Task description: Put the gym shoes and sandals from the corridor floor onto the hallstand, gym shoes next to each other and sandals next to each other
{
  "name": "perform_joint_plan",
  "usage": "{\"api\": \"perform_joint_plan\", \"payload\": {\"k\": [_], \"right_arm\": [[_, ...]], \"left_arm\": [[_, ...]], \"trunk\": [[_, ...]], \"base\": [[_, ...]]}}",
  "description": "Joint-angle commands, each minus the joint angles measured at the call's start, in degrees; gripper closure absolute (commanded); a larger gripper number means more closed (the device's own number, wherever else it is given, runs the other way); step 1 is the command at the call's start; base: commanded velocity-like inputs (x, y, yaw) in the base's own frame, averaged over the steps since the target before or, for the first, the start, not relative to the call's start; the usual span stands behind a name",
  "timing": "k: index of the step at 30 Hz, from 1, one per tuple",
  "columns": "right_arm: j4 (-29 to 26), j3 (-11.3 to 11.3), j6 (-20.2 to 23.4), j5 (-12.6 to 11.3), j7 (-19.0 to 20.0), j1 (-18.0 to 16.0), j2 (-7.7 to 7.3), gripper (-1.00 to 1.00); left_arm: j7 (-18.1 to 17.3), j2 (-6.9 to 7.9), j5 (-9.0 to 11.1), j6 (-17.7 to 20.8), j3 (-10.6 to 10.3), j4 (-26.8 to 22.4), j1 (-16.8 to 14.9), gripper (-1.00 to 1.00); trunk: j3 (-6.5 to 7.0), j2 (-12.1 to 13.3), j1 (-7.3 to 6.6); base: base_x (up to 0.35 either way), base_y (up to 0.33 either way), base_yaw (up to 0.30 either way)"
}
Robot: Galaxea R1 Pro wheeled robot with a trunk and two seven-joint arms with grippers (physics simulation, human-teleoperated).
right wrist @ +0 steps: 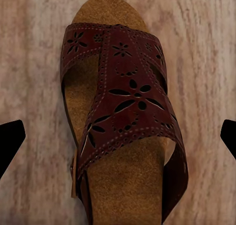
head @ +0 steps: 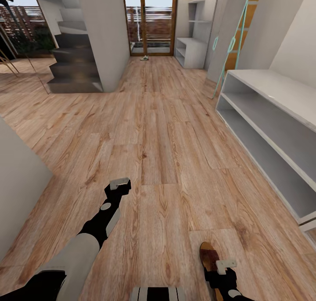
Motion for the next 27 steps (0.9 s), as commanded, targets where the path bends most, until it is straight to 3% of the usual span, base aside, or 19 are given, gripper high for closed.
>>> {"api": "perform_joint_plan", "payload": {"k": [1,27], "right_arm": [[0.2,0.0,-0.3,0.5,-0.4,-0.1,0.01,-1.00],[0.2,0.0,-0.3,0.5,-0.4,-0.1,-0.06,-1.00]], "left_arm": [[0.0,-0.03,0.4,-0.2,0.1,0.1,0.0,-1.00],[0.0,-0.03,0.4,-0.2,0.1,0.1,0.0,-1.00]], "trunk": [[-0.04,0.0,-0.01],[-0.04,0.0,-0.01]], "base": [[0.000,0.000,0.000],[-0.046,0.000,0.000]]}}
